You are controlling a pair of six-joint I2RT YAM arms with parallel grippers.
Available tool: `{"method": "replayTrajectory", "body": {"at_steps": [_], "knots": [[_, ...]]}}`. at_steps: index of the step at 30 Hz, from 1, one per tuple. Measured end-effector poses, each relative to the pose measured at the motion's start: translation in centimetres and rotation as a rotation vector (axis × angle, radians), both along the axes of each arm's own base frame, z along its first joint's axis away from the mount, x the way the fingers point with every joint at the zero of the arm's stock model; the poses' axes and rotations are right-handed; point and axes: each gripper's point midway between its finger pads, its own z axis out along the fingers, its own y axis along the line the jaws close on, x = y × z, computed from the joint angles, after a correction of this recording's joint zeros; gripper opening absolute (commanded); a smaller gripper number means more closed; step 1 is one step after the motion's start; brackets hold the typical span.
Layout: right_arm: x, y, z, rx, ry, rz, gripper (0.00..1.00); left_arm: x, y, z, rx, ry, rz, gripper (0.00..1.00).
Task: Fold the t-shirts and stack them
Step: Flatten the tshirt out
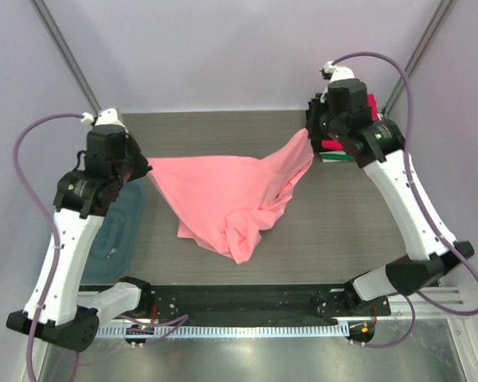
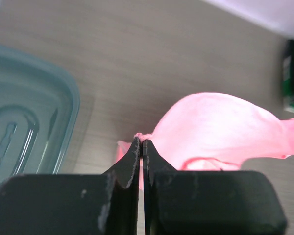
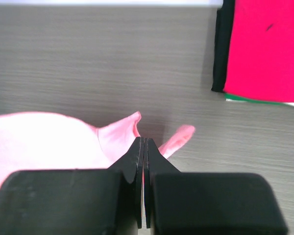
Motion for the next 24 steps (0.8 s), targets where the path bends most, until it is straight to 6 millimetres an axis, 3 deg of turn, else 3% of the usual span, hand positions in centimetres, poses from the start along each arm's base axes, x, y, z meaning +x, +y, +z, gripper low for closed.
{"method": "replayTrajectory", "body": {"at_steps": [6,16,20,24], "knots": [[-5.1,-2.1,7.4,0.071,-0.17,0.016,0.01,-2.2,-0.1,8.9,-0.094,-0.221,-0.024,0.0],[-16.8,-6.4,19.9,0.216,-0.537,0.079,0.01,-11.1,0.9,21.8,-0.226,-0.605,-0.111,0.0],[-22.3,-8.2,24.0,0.264,-0.686,0.123,0.01,-15.2,1.5,25.5,-0.265,-0.743,-0.146,0.0],[-27.0,-9.9,26.8,0.296,-0.817,0.149,0.01,-18.2,1.9,27.5,-0.289,-0.833,-0.174,0.0]]}}
